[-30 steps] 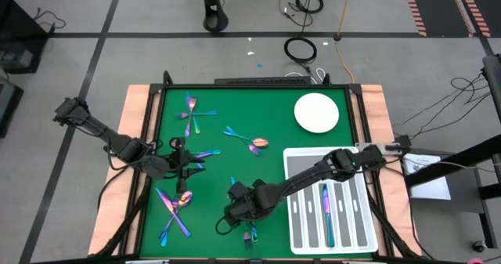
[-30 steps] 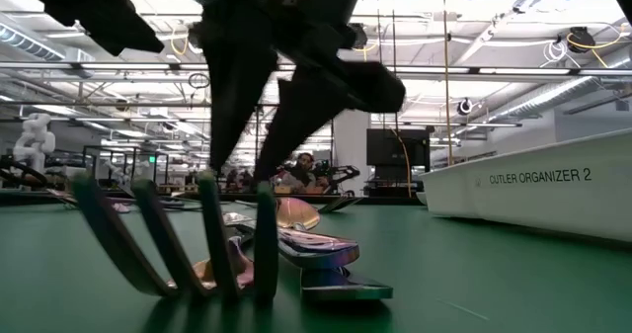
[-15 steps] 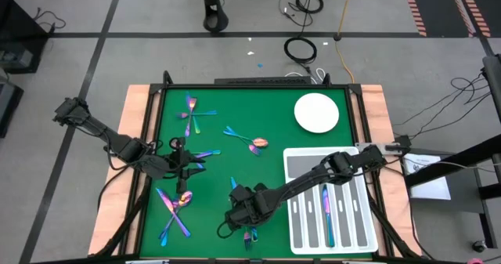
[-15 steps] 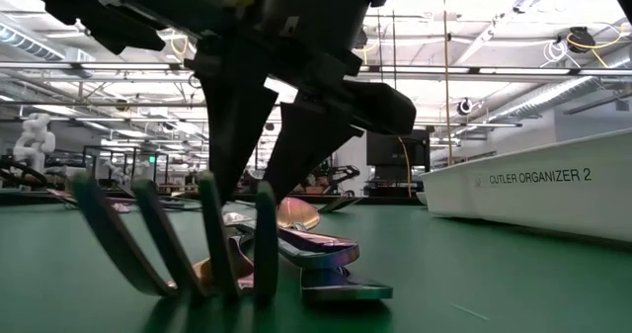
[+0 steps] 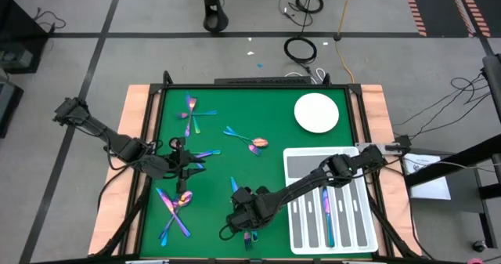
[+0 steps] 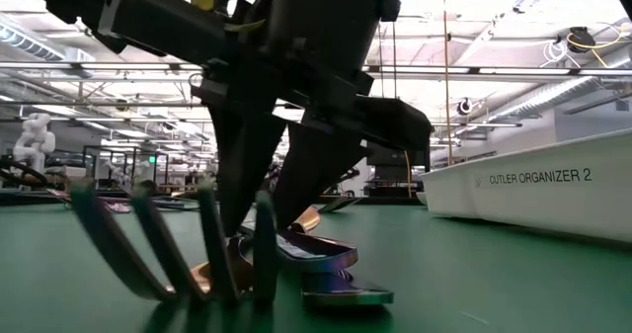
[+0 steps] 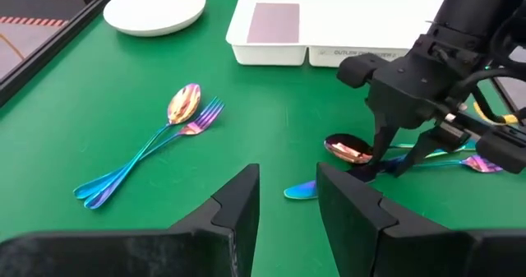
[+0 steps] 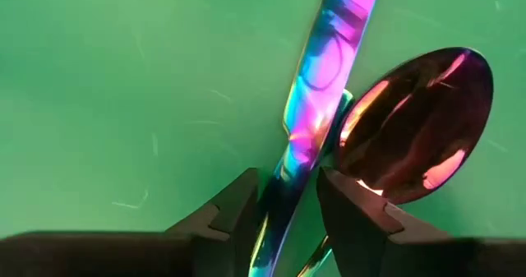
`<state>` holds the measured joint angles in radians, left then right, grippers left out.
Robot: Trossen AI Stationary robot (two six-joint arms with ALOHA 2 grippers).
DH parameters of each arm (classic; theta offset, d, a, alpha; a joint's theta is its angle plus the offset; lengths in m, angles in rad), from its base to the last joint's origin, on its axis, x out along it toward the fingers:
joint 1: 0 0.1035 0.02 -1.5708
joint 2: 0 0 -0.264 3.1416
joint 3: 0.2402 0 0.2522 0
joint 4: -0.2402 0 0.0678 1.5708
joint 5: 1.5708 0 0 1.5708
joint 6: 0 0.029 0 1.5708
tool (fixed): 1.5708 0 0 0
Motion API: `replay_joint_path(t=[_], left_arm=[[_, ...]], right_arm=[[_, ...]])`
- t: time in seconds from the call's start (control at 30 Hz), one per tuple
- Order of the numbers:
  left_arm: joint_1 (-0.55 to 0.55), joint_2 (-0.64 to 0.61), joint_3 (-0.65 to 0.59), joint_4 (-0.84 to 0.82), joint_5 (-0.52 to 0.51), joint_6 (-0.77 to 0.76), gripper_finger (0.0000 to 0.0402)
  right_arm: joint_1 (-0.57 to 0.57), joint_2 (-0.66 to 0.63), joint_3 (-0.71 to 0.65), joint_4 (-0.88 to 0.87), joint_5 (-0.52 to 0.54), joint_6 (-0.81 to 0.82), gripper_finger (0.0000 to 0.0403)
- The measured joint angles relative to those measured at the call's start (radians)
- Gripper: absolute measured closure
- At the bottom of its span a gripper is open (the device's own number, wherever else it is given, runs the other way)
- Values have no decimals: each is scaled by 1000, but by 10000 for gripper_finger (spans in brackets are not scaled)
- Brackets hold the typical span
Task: Sort silverware
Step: Put the bottom right knife into the utensil organizer
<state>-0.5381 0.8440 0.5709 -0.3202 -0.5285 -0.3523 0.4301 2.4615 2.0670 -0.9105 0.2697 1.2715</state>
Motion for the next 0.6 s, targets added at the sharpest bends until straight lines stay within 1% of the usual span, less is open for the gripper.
replay_joint_path(t=[0.1,0.23,0.27,0.43,0.6], left_arm=[[0,0,0,0,0,0,277],[0,0,0,0,0,0,277],[0,0,0,-1,0,0,277],[0,0,0,-2,0,1,277],[0,0,0,-3,0,1,277]], right_arm=[[0,0,0,-8,-6,0,324],[0,0,0,-14,-7,-10,383],[0,0,0,-14,-6,-13,391],[-1,0,0,-12,0,-13,386],[-3,5,29,-14,9,-40,396]])
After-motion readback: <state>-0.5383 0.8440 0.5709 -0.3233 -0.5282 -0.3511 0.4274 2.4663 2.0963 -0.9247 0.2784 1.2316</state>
